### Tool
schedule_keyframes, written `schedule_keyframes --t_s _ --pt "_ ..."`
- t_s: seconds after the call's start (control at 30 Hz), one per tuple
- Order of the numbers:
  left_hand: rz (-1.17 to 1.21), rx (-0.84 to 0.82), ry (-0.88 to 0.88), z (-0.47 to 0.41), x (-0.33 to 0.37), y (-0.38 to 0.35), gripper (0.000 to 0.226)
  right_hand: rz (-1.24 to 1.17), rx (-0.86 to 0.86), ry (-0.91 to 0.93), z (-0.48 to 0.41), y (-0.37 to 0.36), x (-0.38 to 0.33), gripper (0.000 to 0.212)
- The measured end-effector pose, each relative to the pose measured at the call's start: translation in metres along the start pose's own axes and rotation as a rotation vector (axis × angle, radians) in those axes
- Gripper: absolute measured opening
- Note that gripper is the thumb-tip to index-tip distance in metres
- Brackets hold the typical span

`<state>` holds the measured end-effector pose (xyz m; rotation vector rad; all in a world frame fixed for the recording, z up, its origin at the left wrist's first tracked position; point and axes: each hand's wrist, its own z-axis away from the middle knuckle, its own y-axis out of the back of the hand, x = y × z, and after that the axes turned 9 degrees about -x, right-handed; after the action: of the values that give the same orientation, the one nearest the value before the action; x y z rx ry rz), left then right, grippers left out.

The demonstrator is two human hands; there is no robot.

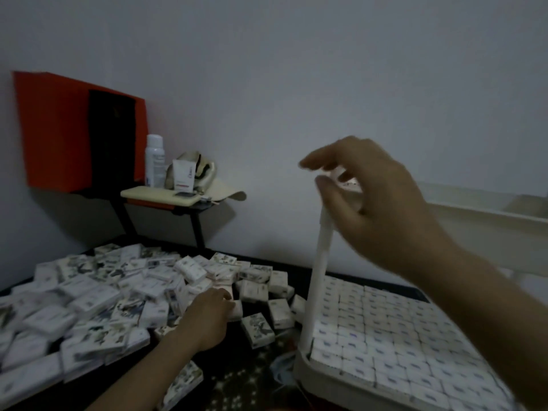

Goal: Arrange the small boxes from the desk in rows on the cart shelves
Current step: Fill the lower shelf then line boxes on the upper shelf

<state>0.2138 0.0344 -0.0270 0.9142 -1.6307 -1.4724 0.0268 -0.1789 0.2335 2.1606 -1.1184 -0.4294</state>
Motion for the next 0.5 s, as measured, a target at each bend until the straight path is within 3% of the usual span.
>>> schedule_keyframes --t_s 0.1,0.2,0.37,0.5 --pt "-0.102 0.057 0.008 -0.006 -0.016 -0.033 0.041 -0.068 -0.083 0.069 0.011 -0.043 -0.019 0.025" --pt "-0.064 0.104 -0.041 0.013 -0.001 -0.019 0.022 -0.135 -0.245 0.024 0.018 -0.105 -0.016 0.035" --pt "0.242 0.257 -0.101 0.036 -0.005 -0.018 0.017 -0.149 -0.578 -0.464 0.033 -0.194 0.022 0.049" --pt "0.382 0.3 -0.054 0.04 -0.01 -0.029 0.051 -0.071 -0.743 -0.679 0.044 -0.253 0.042 0.053"
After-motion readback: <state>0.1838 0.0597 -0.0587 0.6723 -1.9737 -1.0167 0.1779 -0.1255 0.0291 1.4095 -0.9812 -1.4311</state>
